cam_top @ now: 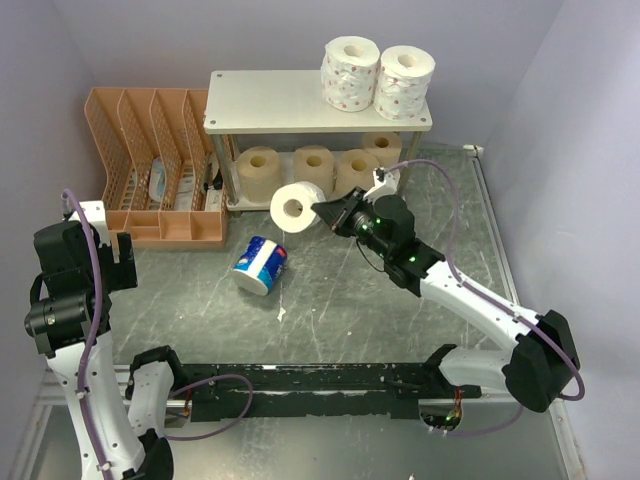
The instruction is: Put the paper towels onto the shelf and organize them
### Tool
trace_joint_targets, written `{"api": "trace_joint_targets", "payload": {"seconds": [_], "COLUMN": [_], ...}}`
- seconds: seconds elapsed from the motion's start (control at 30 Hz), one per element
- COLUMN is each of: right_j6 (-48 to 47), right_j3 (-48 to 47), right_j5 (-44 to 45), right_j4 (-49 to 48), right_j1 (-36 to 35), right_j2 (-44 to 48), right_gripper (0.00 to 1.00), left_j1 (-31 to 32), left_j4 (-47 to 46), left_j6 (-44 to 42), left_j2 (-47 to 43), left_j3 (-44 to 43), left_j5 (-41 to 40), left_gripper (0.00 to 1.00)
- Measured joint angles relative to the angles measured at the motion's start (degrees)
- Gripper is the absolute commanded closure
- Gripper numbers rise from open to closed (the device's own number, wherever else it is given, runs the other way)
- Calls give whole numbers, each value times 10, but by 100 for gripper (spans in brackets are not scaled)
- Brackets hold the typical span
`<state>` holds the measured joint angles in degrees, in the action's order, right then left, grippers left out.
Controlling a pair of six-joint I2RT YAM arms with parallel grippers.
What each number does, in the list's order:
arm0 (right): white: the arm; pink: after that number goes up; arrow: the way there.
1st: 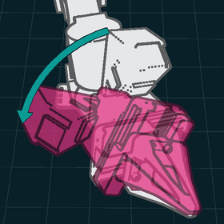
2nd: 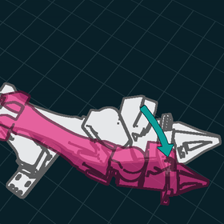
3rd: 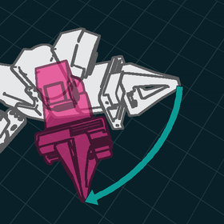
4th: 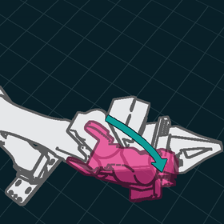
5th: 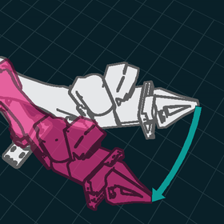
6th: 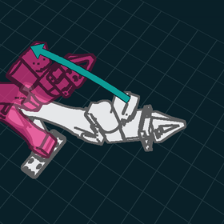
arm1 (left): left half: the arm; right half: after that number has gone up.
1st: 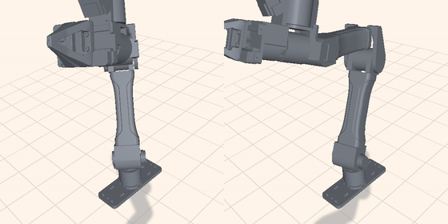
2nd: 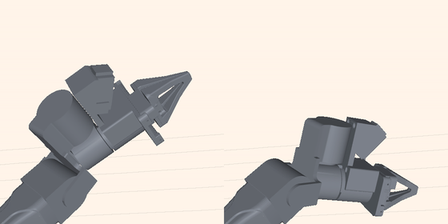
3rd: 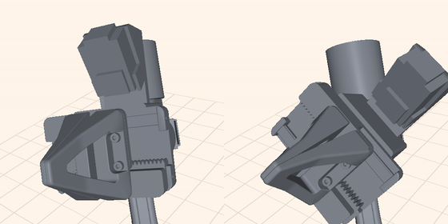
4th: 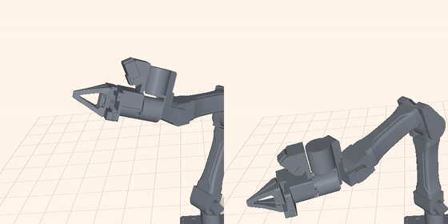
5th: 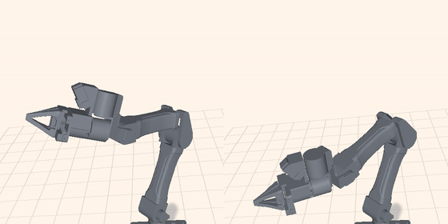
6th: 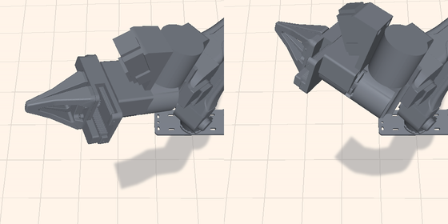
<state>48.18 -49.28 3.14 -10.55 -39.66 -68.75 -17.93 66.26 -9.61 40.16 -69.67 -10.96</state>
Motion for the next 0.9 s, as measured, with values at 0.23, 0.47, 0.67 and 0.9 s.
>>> {"api": "trace_joint_targets", "payload": {"seconds": [0.23,0.47,0.67,0.9], "right_j6": [210,351,391,399], "right_j3": [-9,-161,-315,-507], "right_j5": [-25,8,60,122], "right_j4": [-83,-135,-123,-21], "right_j1": [14,14,16,30], "right_j2": [-25,-117,-176,-276], "right_gripper": [100,100,100,100], "left_j1": [0,0,0,0], "left_j4": [0,5,8,14], "left_j6": [0,0,0,0], "left_j2": [3,11,14,15], "left_j3": [0,-7,-12,-18], "left_j5": [0,0,3,7], "left_gripper": [2,2,2,2]}}
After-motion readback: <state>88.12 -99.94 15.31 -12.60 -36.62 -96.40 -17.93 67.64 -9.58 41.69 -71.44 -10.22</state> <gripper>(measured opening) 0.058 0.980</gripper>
